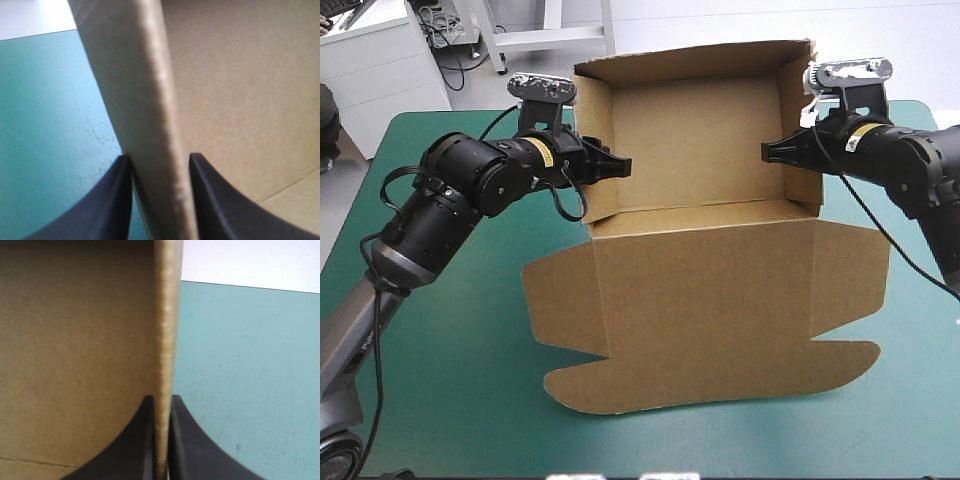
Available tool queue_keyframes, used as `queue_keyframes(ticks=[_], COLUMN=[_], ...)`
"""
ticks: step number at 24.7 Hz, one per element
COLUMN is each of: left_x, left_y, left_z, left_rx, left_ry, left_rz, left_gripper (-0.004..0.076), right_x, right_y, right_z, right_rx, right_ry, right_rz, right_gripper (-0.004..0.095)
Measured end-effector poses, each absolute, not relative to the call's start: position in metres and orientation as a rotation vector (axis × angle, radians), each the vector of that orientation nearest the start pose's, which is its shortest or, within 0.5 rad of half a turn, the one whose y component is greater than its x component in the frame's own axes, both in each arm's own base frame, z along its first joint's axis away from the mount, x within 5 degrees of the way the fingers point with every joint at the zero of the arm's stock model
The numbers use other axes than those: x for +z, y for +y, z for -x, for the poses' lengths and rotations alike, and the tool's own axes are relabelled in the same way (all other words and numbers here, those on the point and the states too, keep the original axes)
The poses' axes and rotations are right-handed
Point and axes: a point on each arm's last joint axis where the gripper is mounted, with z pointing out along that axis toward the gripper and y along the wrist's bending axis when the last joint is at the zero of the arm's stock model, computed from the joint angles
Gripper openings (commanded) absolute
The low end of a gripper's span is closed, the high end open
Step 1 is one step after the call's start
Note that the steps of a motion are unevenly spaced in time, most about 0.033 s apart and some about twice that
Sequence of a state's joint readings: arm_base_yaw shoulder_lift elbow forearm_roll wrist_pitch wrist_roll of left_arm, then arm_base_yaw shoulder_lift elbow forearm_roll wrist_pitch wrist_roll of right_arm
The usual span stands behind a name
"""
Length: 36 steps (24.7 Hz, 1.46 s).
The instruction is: Fold the box
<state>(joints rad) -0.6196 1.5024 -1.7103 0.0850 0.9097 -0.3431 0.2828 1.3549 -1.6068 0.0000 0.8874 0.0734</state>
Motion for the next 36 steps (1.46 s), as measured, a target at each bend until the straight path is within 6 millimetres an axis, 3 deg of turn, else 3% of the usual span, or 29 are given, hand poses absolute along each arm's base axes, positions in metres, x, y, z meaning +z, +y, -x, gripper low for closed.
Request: queue_keyframes(ticks=[3, 12, 23, 32, 36], left_x=[0.444, 0.429, 0.327, 0.294, 0.287], left_y=[-0.185, -0.183, -0.200, -0.207, -0.209], left_z=[-0.273, -0.283, -0.337, -0.349, -0.351], left_rx=[-0.417, -0.343, -0.213, -0.172, -0.169], left_ry=[2.218, 2.307, 2.700, 2.790, 2.815], left_rz=[-0.310, -0.281, -0.362, -0.403, -0.429], left_gripper=[-0.0033, -0.0031, -0.0031, -0.0031, 0.0001], right_x=[0.460, 0.429, 0.339, 0.298, 0.289], right_y=[0.079, 0.088, 0.107, 0.113, 0.113], right_z=[-0.273, -0.296, -0.346, -0.364, -0.367], right_rx=[0.211, 0.230, 0.194, 0.181, 0.178], right_ry=[2.145, 2.307, 2.697, 2.828, 2.865], right_rz=[0.217, 0.215, 0.273, 0.298, 0.299], right_gripper=[-0.0018, -0.0018, -0.0018, -0.0018, -0.0017])
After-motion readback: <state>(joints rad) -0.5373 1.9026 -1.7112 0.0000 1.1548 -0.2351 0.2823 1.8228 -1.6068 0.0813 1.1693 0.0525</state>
